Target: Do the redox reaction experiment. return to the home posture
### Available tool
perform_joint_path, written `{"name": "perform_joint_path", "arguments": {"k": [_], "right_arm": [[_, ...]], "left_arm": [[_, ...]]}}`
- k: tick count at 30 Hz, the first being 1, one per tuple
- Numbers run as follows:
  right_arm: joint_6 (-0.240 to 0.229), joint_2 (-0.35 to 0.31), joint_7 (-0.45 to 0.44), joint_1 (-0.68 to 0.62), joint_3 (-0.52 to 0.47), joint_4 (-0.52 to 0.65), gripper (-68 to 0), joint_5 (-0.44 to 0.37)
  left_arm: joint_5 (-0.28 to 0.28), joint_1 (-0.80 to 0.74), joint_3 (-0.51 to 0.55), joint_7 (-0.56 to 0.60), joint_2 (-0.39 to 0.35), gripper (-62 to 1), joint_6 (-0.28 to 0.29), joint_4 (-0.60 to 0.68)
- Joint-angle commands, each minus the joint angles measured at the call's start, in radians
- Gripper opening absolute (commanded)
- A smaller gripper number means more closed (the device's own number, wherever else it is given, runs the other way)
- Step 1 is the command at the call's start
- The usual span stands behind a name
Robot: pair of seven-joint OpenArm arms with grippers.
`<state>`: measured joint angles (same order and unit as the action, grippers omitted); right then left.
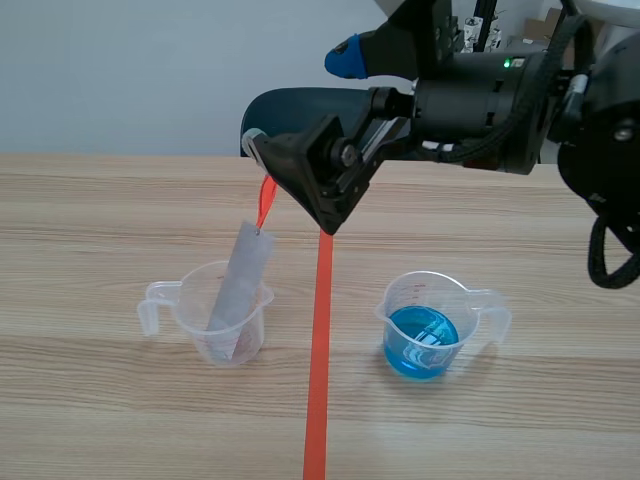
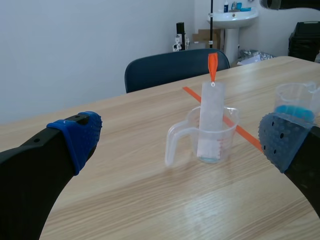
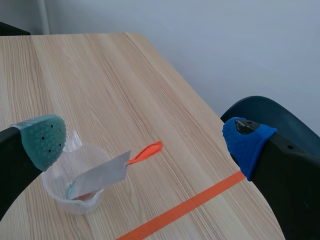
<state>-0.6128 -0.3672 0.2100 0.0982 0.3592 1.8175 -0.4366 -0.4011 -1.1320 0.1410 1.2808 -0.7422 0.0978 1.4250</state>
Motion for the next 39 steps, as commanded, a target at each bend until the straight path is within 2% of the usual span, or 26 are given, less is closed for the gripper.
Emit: {"name": "perform_joint_path", "arguments": {"k": [1, 5, 7, 10, 15, 18, 20, 24, 29, 32, 36, 39], "right_arm": [[0.02, -0.029, -0.054, -0.022, -0.026, 0.017, 0.4, -0.011], [0.088, -0.095, -0.175, -0.113, -0.082, 0.022, 0.4, -0.011], [0.118, -0.127, -0.226, -0.156, -0.102, 0.022, 0.4, -0.006], [0.166, -0.166, -0.303, -0.215, -0.121, 0.022, 0.4, 0.042], [0.272, -0.224, -0.356, -0.298, -0.125, 0.034, 0.4, 0.109], [0.328, -0.255, -0.355, -0.342, -0.125, 0.079, 0.4, 0.123], [0.361, -0.272, -0.354, -0.368, -0.125, 0.118, 0.4, 0.123], [0.388, -0.293, -0.344, -0.421, -0.125, 0.2, 0.4, 0.123], [0.411, -0.295, -0.34, -0.503, -0.124, 0.274, 0.4, 0.149], [0.412, -0.295, -0.34, -0.548, -0.124, 0.311, 0.4, 0.179], [0.412, -0.295, -0.345, -0.599, -0.124, 0.344, 0.4, 0.197], [0.412, -0.296, -0.356, -0.634, -0.125, 0.365, 0.4, 0.217]], "left_arm": [[-0.035, -0.015, 0.048, 0.006, -0.011, 1.4, -0.003, 0.026], [-0.076, -0.031, 0.152, -0.047, -0.059, 1.4, -0.002, 0.097], [-0.079, -0.031, 0.207, -0.101, -0.08, 1.4, -0.001, 0.137], [-0.079, -0.005, 0.282, -0.173, -0.111, 1.4, 0.011, 0.184], [-0.077, 0.174, 0.327, -0.312, -0.126, 1.4, 0.1, 0.194], [-0.066, 0.273, 0.324, -0.419, -0.126, 1.4, 0.194, 0.207], [-0.065, 0.316, 0.317, -0.445, -0.126, 1.4, 0.23, 0.217], [-0.04, 0.404, 0.288, -0.482, -0.126, 1.4, 0.272, 0.224], [0.026, 0.544, 0.177, -0.578, -0.126, 1.4, 0.274, 0.226], [0.031, 0.612, 0.097, -0.613, -0.126, 1.4, 0.27, 0.226], [0.031, 0.675, 0.005, -0.625, -0.126, 1.4, 0.209, 0.226], [0.031, 0.703, -0.048, -0.628, -0.126, 1.4, 0.185, 0.226]]}}
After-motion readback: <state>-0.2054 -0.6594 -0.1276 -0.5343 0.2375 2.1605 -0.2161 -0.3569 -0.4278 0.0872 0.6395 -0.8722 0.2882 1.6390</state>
